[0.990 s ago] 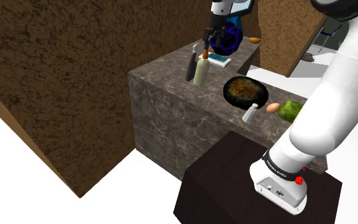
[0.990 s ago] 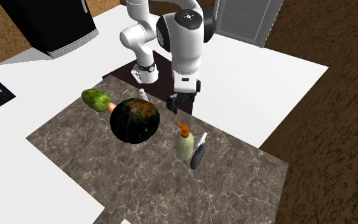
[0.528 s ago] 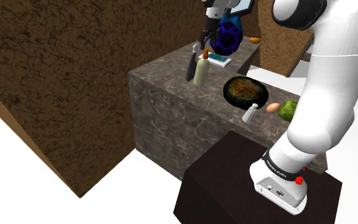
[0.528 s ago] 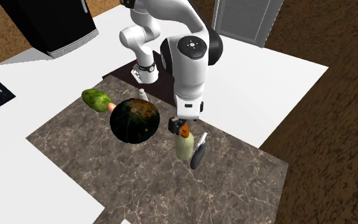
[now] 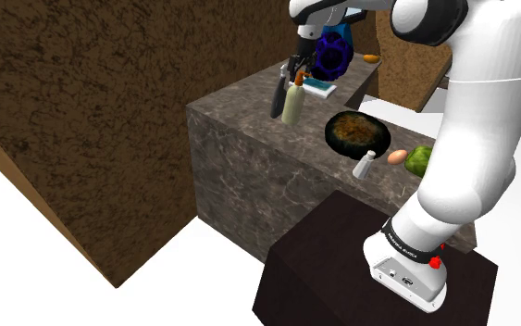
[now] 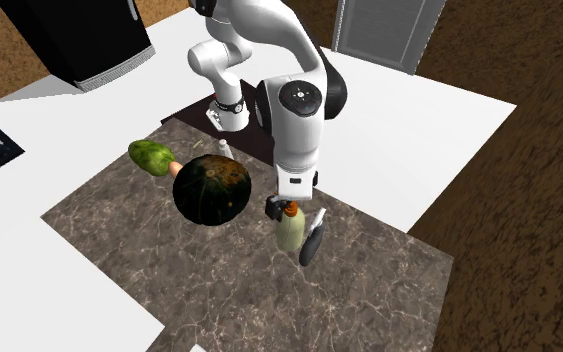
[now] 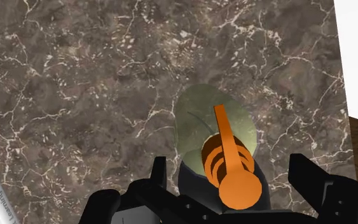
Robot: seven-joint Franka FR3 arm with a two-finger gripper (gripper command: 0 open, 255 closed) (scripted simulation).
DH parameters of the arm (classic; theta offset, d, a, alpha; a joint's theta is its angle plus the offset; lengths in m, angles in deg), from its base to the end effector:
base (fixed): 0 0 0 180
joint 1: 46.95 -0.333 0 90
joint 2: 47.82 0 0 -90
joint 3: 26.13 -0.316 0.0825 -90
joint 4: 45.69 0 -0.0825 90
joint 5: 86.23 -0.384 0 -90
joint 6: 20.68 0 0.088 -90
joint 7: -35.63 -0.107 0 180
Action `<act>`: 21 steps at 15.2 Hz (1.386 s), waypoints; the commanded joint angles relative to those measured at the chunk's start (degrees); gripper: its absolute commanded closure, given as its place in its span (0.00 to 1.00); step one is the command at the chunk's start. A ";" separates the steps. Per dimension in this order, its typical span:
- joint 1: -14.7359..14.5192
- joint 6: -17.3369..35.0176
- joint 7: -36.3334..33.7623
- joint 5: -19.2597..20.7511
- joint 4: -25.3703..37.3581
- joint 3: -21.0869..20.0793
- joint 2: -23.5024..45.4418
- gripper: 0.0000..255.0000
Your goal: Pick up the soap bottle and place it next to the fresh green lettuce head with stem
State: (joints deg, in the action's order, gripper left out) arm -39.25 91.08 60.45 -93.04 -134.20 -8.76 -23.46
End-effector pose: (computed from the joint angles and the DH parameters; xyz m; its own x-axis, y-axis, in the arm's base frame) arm 0.6268 -0.2541 0.4154 0.9997 -0.0230 -0.0047 -0.0230 -0.9997 0.0122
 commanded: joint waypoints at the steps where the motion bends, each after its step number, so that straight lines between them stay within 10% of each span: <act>1: -0.04 0.17 -0.05 -0.01 -0.09 -0.03 0.04 0.00; 6: -0.04 0.17 -0.05 -0.01 -0.08 -0.03 0.04 0.00; 7: -0.04 0.17 -0.05 -0.01 -0.08 -0.03 0.04 1.00; 21: 0.00 -3.31 -0.25 0.30 2.64 0.14 -0.75 1.00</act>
State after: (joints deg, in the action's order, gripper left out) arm -39.26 88.58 60.25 -92.81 -132.22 -8.66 -24.05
